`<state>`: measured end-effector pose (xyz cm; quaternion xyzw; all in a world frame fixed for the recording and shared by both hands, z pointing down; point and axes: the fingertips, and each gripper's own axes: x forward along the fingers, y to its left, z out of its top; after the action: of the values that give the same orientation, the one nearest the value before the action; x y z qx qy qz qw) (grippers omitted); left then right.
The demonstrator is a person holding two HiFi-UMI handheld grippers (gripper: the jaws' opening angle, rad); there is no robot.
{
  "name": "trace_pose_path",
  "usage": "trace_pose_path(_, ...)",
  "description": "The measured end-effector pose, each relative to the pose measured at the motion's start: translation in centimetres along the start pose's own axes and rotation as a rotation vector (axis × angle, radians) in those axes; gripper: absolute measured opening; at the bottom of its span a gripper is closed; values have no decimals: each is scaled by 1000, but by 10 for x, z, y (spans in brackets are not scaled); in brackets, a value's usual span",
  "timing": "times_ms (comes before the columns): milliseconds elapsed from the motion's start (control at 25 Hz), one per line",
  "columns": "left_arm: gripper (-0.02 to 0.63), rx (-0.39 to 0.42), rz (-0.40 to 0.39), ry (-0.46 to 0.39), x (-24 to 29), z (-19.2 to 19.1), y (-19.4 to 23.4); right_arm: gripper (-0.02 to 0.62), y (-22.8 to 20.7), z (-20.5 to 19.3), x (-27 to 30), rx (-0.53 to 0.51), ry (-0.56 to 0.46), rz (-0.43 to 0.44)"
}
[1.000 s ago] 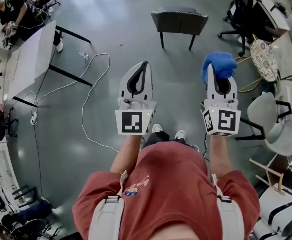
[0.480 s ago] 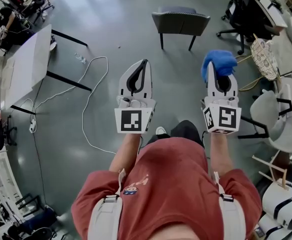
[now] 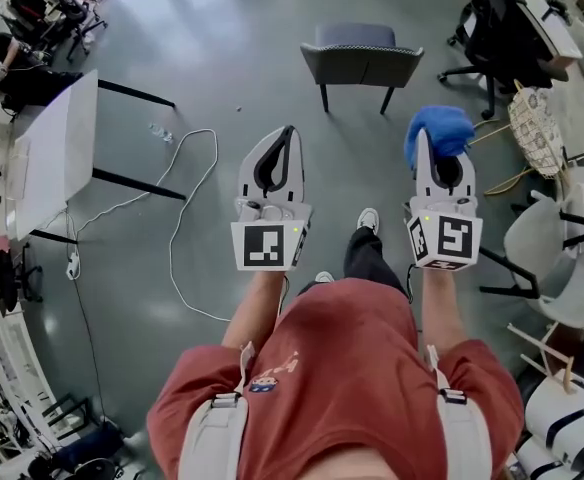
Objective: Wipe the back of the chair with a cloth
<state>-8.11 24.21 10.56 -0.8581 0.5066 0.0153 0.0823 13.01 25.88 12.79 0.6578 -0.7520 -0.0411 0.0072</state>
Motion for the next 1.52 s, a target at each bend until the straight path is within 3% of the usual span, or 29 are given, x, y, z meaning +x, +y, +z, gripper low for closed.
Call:
trace_pose_path(240,11,8,8,37,83,-9,-7,60,-51,-10,67,8,16,20)
trace_pose_path(560,11,-19,47,16,184,-22,-22,58,-122,-37,140,38,40,34)
trace_pose_path(840,11,-19,47,60,236,-46,-25,59,-145,-74,188,67,112,52)
trace_pose_path(1040,11,36,-29,147,252,-102,-20,59,-135,-118,215,75,190,45)
trace_pose_path(1200,11,74,-75,73,272,-139,-20,58,-127,-170,230,79,281,19)
trace_pose_path(1520,11,11,-69,136,272,-232,-9,59,-111,-281,265,118,420,-34)
